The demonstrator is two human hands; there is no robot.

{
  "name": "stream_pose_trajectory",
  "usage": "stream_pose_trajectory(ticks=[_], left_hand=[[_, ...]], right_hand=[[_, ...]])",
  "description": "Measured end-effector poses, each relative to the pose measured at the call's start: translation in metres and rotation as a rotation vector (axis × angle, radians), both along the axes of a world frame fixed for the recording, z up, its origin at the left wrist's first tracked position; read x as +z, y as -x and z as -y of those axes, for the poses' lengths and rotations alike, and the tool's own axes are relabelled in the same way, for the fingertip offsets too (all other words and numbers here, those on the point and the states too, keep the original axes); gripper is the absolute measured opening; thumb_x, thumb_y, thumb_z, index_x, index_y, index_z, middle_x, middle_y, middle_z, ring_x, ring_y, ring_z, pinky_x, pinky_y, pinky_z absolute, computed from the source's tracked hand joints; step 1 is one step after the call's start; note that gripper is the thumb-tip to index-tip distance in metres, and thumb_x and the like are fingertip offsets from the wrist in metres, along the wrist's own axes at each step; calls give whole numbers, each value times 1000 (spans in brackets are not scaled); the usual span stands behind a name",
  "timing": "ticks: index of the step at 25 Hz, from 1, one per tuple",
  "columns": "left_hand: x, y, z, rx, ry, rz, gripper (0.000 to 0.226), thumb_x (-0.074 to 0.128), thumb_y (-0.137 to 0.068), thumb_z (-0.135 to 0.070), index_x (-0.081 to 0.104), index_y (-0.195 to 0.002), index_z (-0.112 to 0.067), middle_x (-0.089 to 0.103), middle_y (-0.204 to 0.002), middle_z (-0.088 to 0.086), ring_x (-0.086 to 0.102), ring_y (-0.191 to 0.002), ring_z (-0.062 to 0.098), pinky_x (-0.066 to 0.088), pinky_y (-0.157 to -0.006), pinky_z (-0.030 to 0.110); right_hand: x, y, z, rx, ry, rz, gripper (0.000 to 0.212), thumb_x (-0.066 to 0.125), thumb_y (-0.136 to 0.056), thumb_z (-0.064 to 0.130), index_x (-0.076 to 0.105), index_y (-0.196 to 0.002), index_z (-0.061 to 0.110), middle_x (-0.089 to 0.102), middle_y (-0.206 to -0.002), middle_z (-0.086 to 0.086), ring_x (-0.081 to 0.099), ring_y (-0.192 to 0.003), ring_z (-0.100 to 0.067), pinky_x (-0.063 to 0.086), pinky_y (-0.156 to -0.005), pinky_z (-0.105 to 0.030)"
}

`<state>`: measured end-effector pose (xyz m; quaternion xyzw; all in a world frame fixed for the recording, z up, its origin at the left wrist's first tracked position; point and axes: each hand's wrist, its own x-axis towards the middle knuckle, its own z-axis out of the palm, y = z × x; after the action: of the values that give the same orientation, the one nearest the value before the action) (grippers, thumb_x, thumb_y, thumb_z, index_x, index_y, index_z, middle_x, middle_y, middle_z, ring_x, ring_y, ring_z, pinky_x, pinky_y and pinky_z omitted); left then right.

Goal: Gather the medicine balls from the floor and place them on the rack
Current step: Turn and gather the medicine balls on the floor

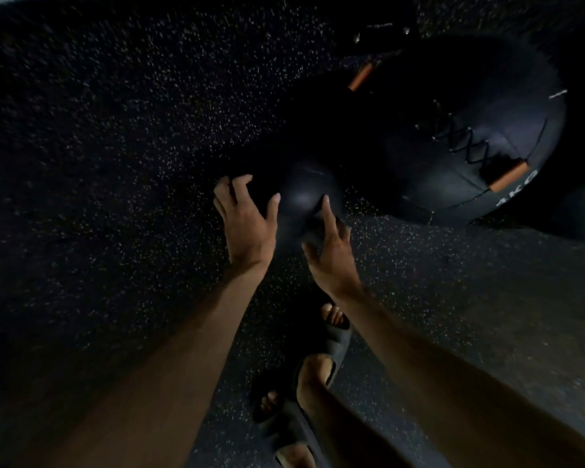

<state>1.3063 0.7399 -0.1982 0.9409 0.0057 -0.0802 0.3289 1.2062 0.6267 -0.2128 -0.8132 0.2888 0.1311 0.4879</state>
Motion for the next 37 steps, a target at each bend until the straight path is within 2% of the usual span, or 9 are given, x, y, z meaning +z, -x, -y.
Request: stream_pose_trajectory(ticks=[2,6,9,10,14,20,27,30,37], left_hand=[[-6,7,-3,-49,-76,16,57,69,-88,-36,46,-138,-21,36,-144,16,37,-128,31,46,-102,49],[-9,-12,-3,-10,54,-50,64,67,-92,-23,39,-148,-26,23,-157,17,28,-143,34,42,-111,47],[-4,-44,2,-31,120,-5,51,69,-90,-11,49,-136,-6,32,-153,16,39,-140,29,37,-104,6],[-2,-58,8,-88,110,5,46,68,-89,-8,53,-132,-4,33,-152,16,39,-140,27,33,-104,2],[2,-92,47,-351,-104,-42,51,63,-92,-9,54,-141,-20,22,-162,9,17,-150,31,25,-122,38],[17,-88,29,-432,-191,-118,60,59,-94,-8,41,-150,-22,11,-166,8,7,-153,27,14,-124,35],[152,-43,-26,-322,-244,-244,31,57,-97,-15,58,-127,-15,53,-133,8,54,-122,24,49,-100,36],[243,-4,-62,-333,-282,-340,25,55,-97,-18,61,-122,-17,61,-125,8,60,-113,25,51,-94,38],[412,117,-148,-456,-354,-423,28,53,-100,-26,60,-125,-17,64,-124,7,61,-112,25,50,-91,37]], right_hand=[[0,-27,11,1,35,42,66,57,-96,16,29,-155,19,35,-155,-9,25,-144,-31,37,-111,-36],[-4,-68,27,68,95,75,64,52,-91,13,36,-152,16,41,-152,-13,24,-149,-21,35,-115,-30],[-5,-88,36,115,87,58,65,56,-95,15,31,-155,22,17,-165,-10,8,-153,-21,24,-116,-26],[-4,-94,40,103,67,21,71,57,-96,16,23,-157,27,7,-167,-8,3,-153,-23,21,-112,-24],[-3,-114,57,57,82,-71,82,56,-96,14,6,-159,29,4,-167,-10,1,-153,-29,28,-115,-35],[11,-111,54,100,124,-112,69,55,-96,17,22,-157,24,20,-160,-13,23,-147,-31,37,-115,-43],[167,-82,21,228,136,-95,33,44,-100,23,53,-131,14,67,-122,-11,65,-109,-28,56,-92,-46],[258,-47,0,326,145,-123,29,42,-102,25,56,-124,12,72,-109,-12,69,-97,-29,57,-86,-44],[431,79,-72,358,209,-215,35,44,-102,27,56,-130,9,67,-118,-18,64,-107,-35,53,-88,-41]])
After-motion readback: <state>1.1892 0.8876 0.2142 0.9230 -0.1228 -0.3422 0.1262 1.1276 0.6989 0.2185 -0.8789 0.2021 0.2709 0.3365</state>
